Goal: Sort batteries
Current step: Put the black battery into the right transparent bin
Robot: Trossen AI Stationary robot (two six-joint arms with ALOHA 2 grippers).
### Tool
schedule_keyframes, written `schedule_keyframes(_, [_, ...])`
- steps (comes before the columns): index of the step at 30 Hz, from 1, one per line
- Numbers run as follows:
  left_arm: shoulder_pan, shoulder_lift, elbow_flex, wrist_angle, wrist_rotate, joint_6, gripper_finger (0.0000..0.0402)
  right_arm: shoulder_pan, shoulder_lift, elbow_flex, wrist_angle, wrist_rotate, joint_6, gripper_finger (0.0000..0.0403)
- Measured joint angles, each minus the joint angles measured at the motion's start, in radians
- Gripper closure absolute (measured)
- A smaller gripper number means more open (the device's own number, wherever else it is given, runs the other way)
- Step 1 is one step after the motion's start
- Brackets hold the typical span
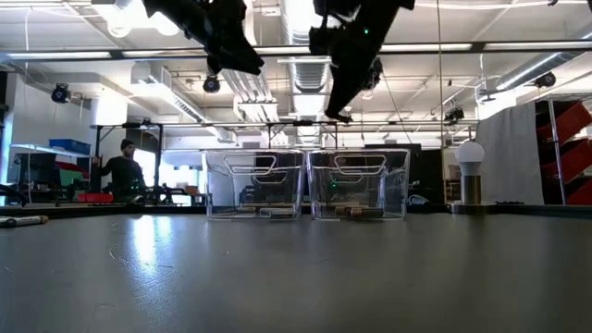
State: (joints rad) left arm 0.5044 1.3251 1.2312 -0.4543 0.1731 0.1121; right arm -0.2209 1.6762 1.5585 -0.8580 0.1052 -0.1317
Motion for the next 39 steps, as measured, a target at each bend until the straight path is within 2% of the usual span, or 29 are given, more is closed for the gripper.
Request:
schedule_keyframes(3, [-0.002, -0.014, 0.001, -0.004, 0.053, -0.02, 0.0258, -0.079, 0.011, -0.006, 0.012, -0.023, 0.0, 0.0381])
schedule_keyframes(7, [-0.009, -0.055, -0.002, -0.003, 0.134, -0.037, 0.0258, -0.171, 0.059, -0.03, 0.016, -0.143, -0.001, 0.0381])
schedule_keyframes(17, [-0.015, -0.159, -0.015, -0.042, 0.142, -0.048, 0.0258, -0.265, 0.208, -0.037, 0.023, -0.268, -0.102, 0.0381])
schedule_keyframes(27, [-0.015, -0.198, -0.017, -0.096, 0.141, -0.069, 0.0258, -0.298, 0.331, -0.037, 0.025, -0.268, -0.15, 0.0381])
schedule_keyframes(33, [-0.02, -0.199, -0.017, -0.096, 0.141, -0.069, 0.0258, -0.297, 0.347, -0.037, 0.021, -0.26, -0.172, 0.0378])
schedule_keyframes(39, [-0.02, -0.199, -0.017, -0.093, 0.141, -0.067, 0.0258, -0.297, 0.348, -0.037, 0.018, -0.21, -0.156, 0.0341])
